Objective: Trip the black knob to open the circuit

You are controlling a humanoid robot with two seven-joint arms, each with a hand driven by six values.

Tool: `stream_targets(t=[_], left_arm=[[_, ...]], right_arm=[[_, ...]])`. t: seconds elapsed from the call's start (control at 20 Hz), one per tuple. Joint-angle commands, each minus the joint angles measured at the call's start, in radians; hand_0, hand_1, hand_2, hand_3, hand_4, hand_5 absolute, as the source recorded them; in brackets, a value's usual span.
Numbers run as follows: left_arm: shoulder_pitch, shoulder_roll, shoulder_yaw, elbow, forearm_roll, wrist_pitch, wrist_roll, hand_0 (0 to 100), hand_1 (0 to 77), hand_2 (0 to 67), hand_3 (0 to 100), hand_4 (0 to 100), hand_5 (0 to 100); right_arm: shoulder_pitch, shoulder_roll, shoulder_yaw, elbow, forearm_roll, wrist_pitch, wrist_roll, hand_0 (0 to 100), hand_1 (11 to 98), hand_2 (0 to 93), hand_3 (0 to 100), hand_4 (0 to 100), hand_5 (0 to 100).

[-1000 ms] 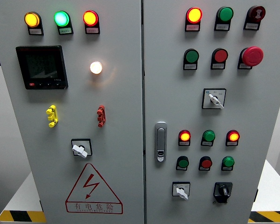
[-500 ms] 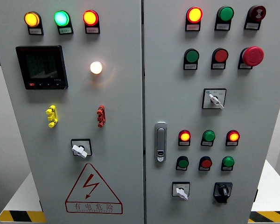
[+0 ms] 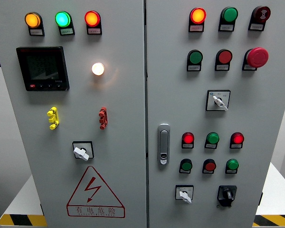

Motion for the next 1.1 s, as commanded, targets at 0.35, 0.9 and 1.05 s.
stream_targets(t=[0.35,0.9,1.05], left_arm=[[0.0,0.0,0.0,0.0,0.0,0.0,0.0,0,0.0,19.4,26,10,9],[0.0,0.0,0.0,0.0,0.0,0.0,0.0,0,0.0,19.4,26,10,9],[0.0,0.0,0.0,0.0,0.0,0.0,0.0,0,0.0,19.4,26,10,9]], right_arm=[[0.082,0.0046,-0.049,0.04,-0.001,-0.085,-0.002,100,61.5,0.0,77,83,100],[0.17,0.0077,-0.09,0.004,0.001,-0.169,-0.006,100,67.2,0.0,79,89,100],[0.182,0.0077,-0.089,-0.017,0.003,-0.171,-0.006,100,67.3,0.0,80,90,100]])
